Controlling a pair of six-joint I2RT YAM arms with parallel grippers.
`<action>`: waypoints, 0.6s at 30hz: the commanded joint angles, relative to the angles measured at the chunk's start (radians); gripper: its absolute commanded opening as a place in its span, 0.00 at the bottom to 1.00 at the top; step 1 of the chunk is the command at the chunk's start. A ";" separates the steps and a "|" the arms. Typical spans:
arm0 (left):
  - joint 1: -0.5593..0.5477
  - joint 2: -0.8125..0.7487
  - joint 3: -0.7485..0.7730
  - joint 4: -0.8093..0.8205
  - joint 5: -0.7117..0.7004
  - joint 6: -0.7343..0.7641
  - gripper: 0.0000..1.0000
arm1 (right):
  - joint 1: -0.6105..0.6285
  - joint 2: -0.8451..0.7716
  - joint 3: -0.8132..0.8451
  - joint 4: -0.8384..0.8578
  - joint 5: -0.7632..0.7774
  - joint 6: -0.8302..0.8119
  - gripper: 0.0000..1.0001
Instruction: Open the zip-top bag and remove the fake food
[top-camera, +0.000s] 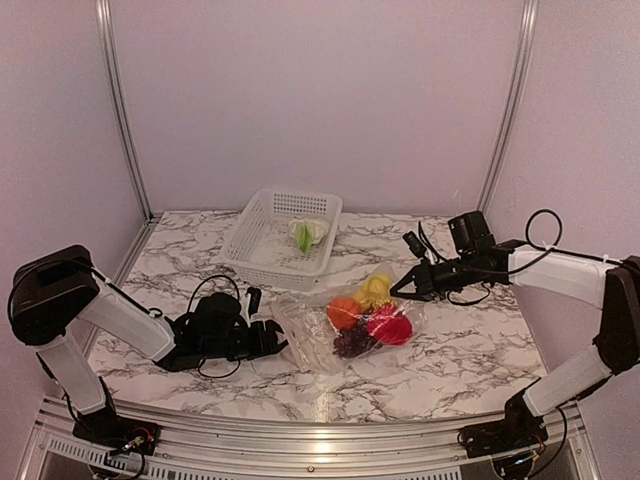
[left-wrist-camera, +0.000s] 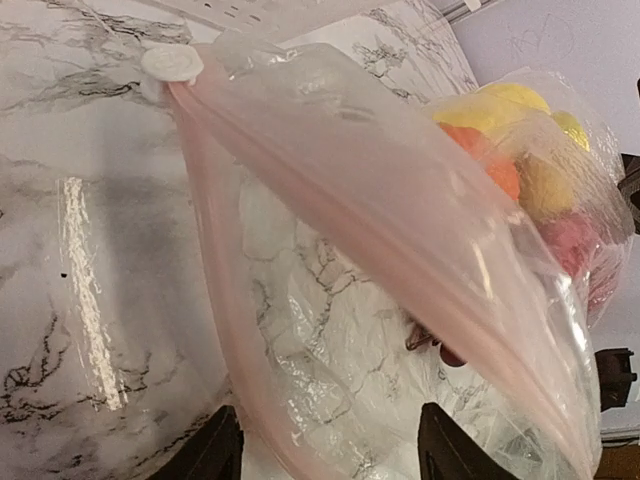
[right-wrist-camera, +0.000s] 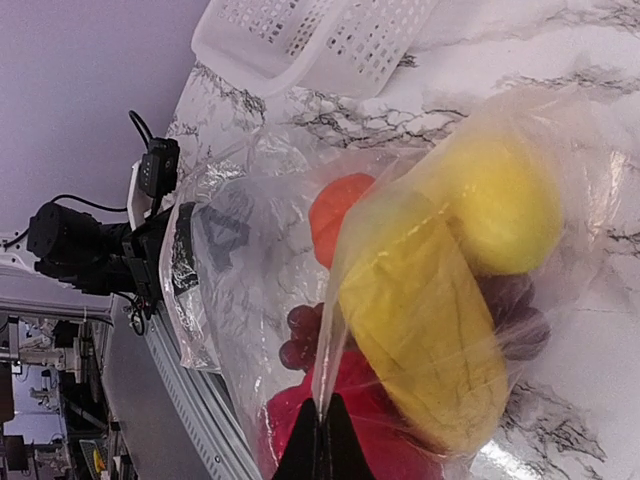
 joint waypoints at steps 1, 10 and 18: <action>-0.002 0.038 0.058 0.009 0.136 0.073 0.60 | 0.006 -0.031 -0.081 0.012 -0.003 0.012 0.00; -0.045 0.161 0.261 -0.198 0.098 0.173 0.53 | 0.006 0.029 -0.209 0.001 0.150 -0.003 0.00; -0.120 0.121 0.320 -0.175 0.174 0.307 0.47 | 0.016 0.105 -0.219 0.031 0.160 -0.021 0.00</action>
